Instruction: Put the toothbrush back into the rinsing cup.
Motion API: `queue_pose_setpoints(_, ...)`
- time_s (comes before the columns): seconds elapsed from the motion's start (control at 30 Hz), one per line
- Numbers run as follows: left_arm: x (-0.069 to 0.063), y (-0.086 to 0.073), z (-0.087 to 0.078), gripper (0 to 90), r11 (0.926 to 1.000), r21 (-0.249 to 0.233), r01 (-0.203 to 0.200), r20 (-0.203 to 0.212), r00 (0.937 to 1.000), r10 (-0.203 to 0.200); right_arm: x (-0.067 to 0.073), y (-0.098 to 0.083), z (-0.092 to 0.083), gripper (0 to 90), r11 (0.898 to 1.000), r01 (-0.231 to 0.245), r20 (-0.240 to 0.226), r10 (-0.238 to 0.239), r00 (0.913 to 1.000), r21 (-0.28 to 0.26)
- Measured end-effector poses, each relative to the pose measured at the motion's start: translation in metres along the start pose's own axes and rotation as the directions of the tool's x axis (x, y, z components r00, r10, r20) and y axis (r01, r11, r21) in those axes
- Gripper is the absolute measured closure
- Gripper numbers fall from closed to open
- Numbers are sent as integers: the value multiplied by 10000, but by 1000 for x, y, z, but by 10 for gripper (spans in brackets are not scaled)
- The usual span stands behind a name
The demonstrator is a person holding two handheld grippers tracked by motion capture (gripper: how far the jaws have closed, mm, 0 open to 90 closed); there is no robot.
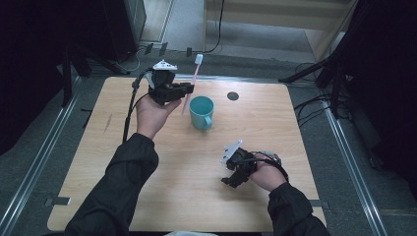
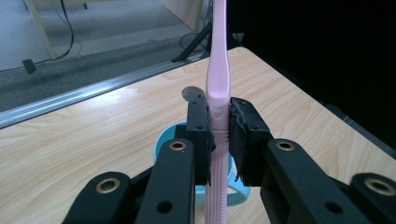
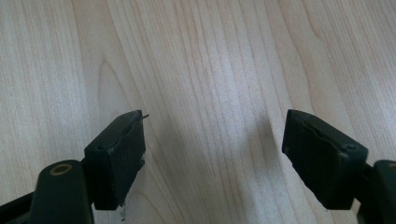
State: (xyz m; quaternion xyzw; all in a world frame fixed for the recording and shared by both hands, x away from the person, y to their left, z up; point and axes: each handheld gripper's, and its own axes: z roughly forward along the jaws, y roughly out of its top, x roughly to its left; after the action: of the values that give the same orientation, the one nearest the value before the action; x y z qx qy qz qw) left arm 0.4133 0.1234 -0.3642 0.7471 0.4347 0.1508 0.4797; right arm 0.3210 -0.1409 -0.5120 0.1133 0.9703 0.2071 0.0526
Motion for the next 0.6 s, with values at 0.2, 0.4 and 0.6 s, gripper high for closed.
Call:
queue_pose_setpoints(0.2,1,8,12,782,9999,25,115,74,9999,-115,-1,0,0,213,10000,30,37,-30,10000,-38)
queue_pose_setpoints(0.4,-1,13,27,782,10000,-7,12,-5,10000,-12,-1,0,0,213,10000,-30,-21,30,10000,-86)
queue_pose_setpoints(0.6,-2,17,39,781,10000,-24,33,-9,10000,-33,-1,0,0,214,9999,30,35,-29,10000,-118)
